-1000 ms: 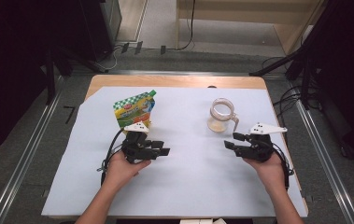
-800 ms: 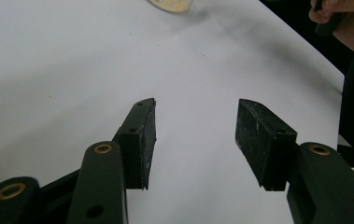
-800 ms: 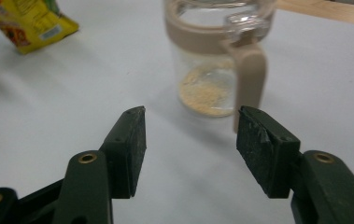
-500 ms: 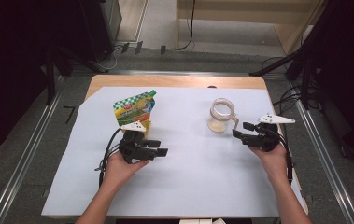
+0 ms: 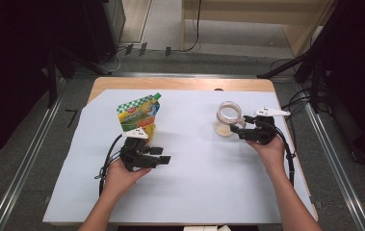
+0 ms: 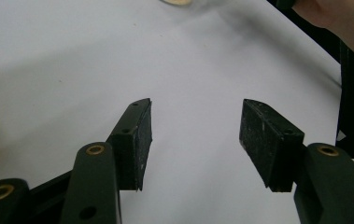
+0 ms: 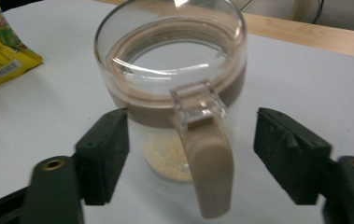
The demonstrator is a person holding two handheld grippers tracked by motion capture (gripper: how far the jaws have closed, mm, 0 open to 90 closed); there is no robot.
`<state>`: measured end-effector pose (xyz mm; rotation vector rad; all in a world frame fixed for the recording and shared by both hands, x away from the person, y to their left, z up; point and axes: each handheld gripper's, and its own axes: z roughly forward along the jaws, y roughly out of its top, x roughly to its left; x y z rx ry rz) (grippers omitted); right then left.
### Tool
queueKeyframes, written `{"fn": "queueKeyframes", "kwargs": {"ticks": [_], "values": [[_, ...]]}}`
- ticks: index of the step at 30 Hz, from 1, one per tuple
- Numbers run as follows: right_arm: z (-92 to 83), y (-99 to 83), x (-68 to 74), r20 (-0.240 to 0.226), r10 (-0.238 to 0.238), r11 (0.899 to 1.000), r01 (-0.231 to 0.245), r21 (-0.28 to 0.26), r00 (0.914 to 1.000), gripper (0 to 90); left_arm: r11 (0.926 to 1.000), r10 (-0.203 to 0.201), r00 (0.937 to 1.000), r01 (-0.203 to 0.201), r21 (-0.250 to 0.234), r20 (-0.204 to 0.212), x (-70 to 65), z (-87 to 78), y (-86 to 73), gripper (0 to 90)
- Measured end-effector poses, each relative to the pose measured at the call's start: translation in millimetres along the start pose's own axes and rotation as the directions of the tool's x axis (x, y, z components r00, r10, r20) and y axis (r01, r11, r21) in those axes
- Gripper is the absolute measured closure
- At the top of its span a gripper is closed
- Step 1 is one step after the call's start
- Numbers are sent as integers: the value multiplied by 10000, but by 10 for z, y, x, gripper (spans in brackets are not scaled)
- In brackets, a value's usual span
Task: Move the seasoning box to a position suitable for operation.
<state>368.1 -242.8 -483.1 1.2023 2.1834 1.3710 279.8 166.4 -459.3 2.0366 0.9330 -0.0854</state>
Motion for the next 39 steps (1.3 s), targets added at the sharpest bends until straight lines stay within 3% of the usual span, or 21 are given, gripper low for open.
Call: {"fn": "queueKeyframes", "kwargs": {"ticks": [4, 6, 15, 18, 24, 31, 39], "values": [[149, 18, 38, -68, -168, 9998, 169, 144, 9998, 173, 10000, 22, 10000, -22, 36, -36, -6, 2, -10, 446], [229, 18, 62, 144, -104, 9994, 99, 318, 9998, 147, 10000, 58, 10000, -57, 80, -61, 0, 1, -13, 445], [471, -28, 77, 430, 121, 9999, -124, 61, 9990, 94, 9999, -144, 9999, 144, 50, -1, 18, -12, -27, 447], [481, -38, 89, 527, -138, 9997, 149, -212, 9985, 101, 9999, -151, 9999, 151, 26, -30, 22, -16, -28, 447], [471, -21, 115, 698, -413, 9991, 416, -32, 9967, 113, 9998, -108, 9999, 109, 156, -81, 20, 3, -27, 447], [433, -3, 96, 731, -90, 10000, 92, -34, 9973, 119, 9997, -151, 9997, 154, 182, -167, 32, -12, -31, 447], [387, 46, 172, 608, -238, 9995, 251, -200, 9979, 122, 9998, -121, 9997, 124, 156, -192, 39, -21, -28, 447]]}}
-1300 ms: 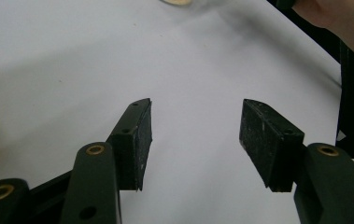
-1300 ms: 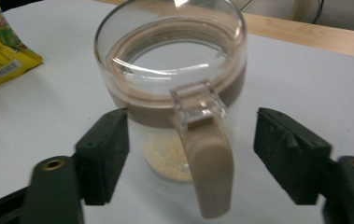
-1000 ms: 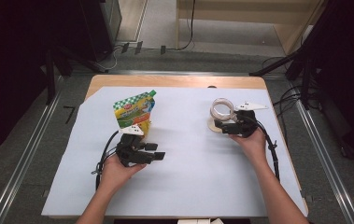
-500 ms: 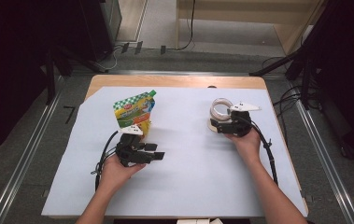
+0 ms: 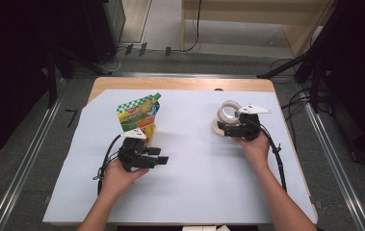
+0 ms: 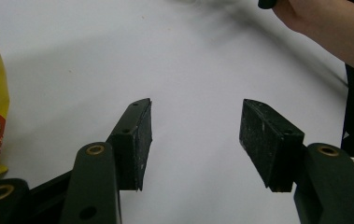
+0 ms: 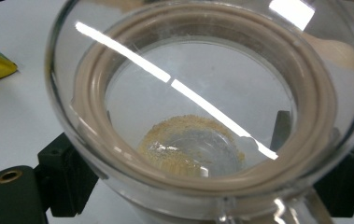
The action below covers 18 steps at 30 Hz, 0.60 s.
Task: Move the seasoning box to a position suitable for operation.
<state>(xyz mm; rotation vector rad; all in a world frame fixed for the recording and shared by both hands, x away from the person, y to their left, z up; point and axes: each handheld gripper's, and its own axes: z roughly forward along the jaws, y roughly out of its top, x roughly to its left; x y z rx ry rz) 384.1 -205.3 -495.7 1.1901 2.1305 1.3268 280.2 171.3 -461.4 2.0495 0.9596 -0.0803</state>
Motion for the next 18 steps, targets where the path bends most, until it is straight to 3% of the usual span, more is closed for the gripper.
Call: {"fn": "queueKeyframes", "kwargs": {"ticks": [9, 18], "values": [[-63, 52, 145, -347, -387, 9992, 385, -80, 9986, 122, 10000, -22, 10000, 22, -32, 43, 9, 11, 20, 446], [-99, 90, 429, -1062, -812, 9966, 819, 16, 9910, 122, 10000, -38, 10000, 38, -30, 24, 20, 33, 41, 445]]}}
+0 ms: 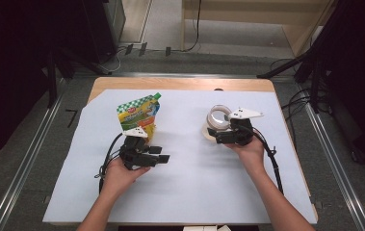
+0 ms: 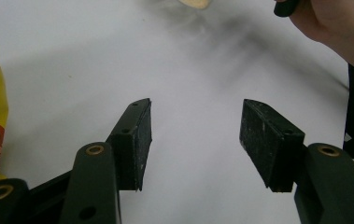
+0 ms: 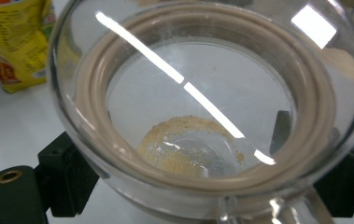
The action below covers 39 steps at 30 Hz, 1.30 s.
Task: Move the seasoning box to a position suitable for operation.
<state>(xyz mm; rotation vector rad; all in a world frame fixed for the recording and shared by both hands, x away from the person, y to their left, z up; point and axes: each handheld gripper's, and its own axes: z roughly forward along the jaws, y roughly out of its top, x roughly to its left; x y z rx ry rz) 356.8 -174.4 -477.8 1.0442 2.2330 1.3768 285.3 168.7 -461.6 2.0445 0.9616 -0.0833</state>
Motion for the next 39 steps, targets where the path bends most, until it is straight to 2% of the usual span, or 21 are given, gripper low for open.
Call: {"fn": "queueKeyframes", "kwargs": {"ticks": [3, 5, 7, 8, 10, 13, 19, 22, 23, 25, 27, 28, 29, 32, 35, 36, 39], "values": [[2, 15, 78, -143, -196, 9998, 196, 1, 9997, 122, 10000, -54, 10000, 54, -13, 30, 6, -6, 4, 445], [4, 23, 150, -321, -358, 9994, 358, -28, 9988, 122, 9994, -291, 9988, 298, -191, 389, 20, -22, 9, 445], [19, 22, 259, -593, -515, 9986, 519, 49, 9969, 122, 9985, -398, 9980, 415, -352, 483, 20, -40, 13, 445], [19, 22, 259, -593, -515, 9986, 519, 49, 9969, 122, 9984, -405, 9979, 424, -377, 498, 22, -43, 14, 445], [34, 16, 312, -750, -551, 9984, 560, 96, 9957, 122, 9987, -373, 9985, 386, -319, 411, 25, -44, 11, 445], [64, 8, 432, -1145, -845, 9962, 862, 98, 9898, 122, 9995, -270, 9995, 272, -157, 136, 31, -39, 9, 448], [124, -24, 601, -1748, -1069, 9929, 1143, 329, 9788, 122, 9995, -302, 9995, 303, -125, 70, 37, -42, 9, 448], [142, -37, 652, -1882, -1139, 9915, 1235, 402, 9755, 122, 9995, -290, 9996, 290, -92, -11, 40, -43, 7, 448], [158, -53, 702, -2086, -1147, 9905, 1279, 507, 9712, 122, 9995, -295, 9996, 295, -86, -15, 47, -46, 6, 448], [160, -58, 724, -2115, -1139, 9902, 1283, 559, 9707, 122, 9995, -296, 9995, 295, -82, -69, 48, -49, 6, 448], [161, -73, 777, -2237, -1253, 9879, 1422, 614, 9666, 122, 9995, -317, 9994, 316, -72, -126, 53, -55, 5, 448], [162, -87, 825, -2417, -1374, 9857, 1566, 617, 9606, 122, 9994, -347, 9993, 346, -93, -142, 57, -59, 2, 448], [162, -87, 825, -2417, -1374, 9857, 1566, 617, 9606, 122, 9994, -347, 9993, 346, -93, -142, 57, -59, 2, 448], [184, -118, 899, -2688, -1491, 9822, 1740, 710, 9516, 122, 9992, -388, 9992, 386, -136, -109, 66, -62, 0, 448], [217, -146, 924, -2770, -1459, 9804, 1763, 879, 9497, 121, 9992, -371, 9992, 370, -117, -122, 61, -60, 0, 448], [226, -176, 957, -2708, -1742, 9770, 2006, 727, 9467, 120, 9993, -365, 9993, 364, -95, -124, 59, -58, 1, 448], [232, -185, 983, -2683, -1965, 9727, 2219, 674, 9431, 119, 9993, -357, 9993, 356, -76, -104, 61, -56, 0, 447]]}}
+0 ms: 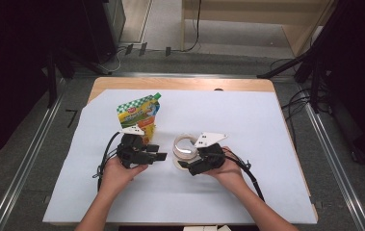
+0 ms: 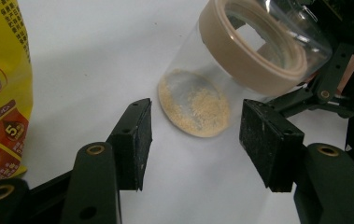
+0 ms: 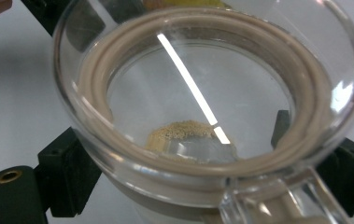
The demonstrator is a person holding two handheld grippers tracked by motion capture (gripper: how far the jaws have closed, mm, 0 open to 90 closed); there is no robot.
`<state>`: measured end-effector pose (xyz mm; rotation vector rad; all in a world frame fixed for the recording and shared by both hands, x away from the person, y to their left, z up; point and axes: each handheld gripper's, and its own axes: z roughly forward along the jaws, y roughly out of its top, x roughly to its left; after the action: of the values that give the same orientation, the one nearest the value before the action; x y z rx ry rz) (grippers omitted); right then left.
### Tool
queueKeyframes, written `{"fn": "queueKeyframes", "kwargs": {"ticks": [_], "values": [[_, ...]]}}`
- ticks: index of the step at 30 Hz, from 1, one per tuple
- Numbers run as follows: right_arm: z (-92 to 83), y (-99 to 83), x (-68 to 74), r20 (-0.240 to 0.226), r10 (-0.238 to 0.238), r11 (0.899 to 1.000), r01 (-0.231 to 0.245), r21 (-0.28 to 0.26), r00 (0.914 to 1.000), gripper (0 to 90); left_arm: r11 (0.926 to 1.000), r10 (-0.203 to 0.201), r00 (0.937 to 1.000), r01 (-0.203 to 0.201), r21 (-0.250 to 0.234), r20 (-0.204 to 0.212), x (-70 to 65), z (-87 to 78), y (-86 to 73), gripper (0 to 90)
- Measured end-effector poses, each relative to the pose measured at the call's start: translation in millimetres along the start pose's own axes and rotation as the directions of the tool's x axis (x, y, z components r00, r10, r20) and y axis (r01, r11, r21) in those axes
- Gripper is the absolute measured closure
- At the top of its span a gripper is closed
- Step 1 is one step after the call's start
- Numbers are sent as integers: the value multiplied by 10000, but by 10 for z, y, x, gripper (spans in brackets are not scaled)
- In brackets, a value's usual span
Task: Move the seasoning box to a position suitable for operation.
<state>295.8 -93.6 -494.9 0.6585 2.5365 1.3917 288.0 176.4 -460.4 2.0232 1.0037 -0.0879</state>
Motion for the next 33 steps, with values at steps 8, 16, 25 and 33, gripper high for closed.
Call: {"fn": "queueKeyframes", "kwargs": {"ticks": [8, 16, 25, 33], "values": [[3, -12, -34, -314, 541, 9985, -540, 30, 9980, 103, 9999, 58, 10000, -58, 101, 16, -3, 21, -1, 446], [-155, -24, 22, -311, 537, 9985, -534, 98, 9981, 52, 9999, 104, 9999, -103, 108, -49, -6, 21, -4, 445], [-435, -97, 58, -451, 856, 9963, -855, 42, 9953, 111, 9999, 154, 9998, -154, 58, -96, -11, 16, -1, 448], [-679, -186, 19, -376, 1283, 9914, -1291, -209, 9910, 302, 9998, 204, 9996, -202, 79, -193, -13, 24, 6, 456]]}}
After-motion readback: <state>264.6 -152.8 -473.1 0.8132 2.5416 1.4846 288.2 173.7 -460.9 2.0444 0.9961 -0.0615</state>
